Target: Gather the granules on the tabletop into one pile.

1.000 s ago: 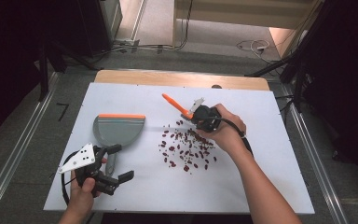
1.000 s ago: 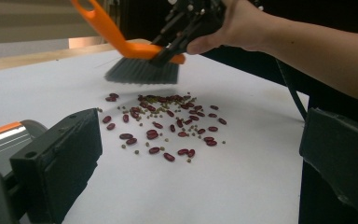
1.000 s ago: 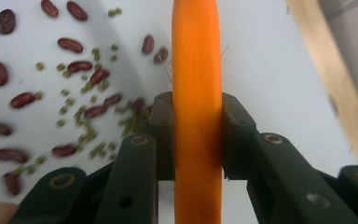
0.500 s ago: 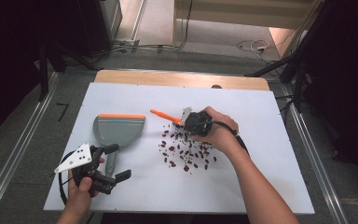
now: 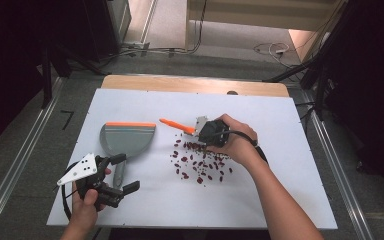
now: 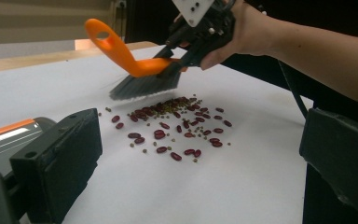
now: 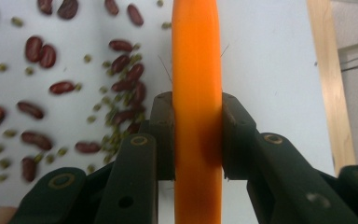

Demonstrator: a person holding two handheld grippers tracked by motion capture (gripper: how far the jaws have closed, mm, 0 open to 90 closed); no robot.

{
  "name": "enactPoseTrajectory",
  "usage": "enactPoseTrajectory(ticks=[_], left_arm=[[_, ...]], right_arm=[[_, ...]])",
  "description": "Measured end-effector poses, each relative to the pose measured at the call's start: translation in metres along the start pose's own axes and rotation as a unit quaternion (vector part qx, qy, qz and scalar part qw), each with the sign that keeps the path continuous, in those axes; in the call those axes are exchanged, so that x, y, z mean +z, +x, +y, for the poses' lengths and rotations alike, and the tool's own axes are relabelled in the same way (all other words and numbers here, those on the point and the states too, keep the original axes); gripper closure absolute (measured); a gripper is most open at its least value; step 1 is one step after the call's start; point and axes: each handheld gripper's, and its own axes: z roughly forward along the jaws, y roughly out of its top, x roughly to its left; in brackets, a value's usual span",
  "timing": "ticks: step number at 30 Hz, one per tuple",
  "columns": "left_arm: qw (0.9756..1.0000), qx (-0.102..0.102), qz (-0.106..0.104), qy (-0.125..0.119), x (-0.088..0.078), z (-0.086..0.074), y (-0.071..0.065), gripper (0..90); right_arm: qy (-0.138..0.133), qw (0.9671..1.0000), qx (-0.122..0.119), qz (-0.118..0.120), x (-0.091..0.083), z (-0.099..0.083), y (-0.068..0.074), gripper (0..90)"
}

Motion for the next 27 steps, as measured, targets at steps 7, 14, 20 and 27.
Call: enactPoseTrajectory(ticks=[7, 14, 20, 27], left_arm=[[1.0, -0.002, 0.0, -0.004, -0.002, 0.0, 0.002, 0.1], [1.0, -0.003, -0.001, 0.001, 0.0, -0.001, 0.003, 0.1], [1.0, -0.003, 0.004, 0.0, -0.002, -0.001, 0.004, 0.1], [1.0, -0.003, 0.007, 0.004, -0.001, -0.001, 0.004, 0.1]], right_arm=[[-0.008, 0.9995, -0.03, -0.003, 0.022, 0.026, -0.003, 68.9], [-0.009, 0.9982, -0.058, 0.014, 0.023, 0.028, 0.006, 68.9], [-0.018, 0.9971, -0.069, 0.027, 0.012, 0.017, 0.018, 68.9], [-0.018, 0.9954, -0.086, 0.039, 0.0, 0.009, 0.034, 68.9]])
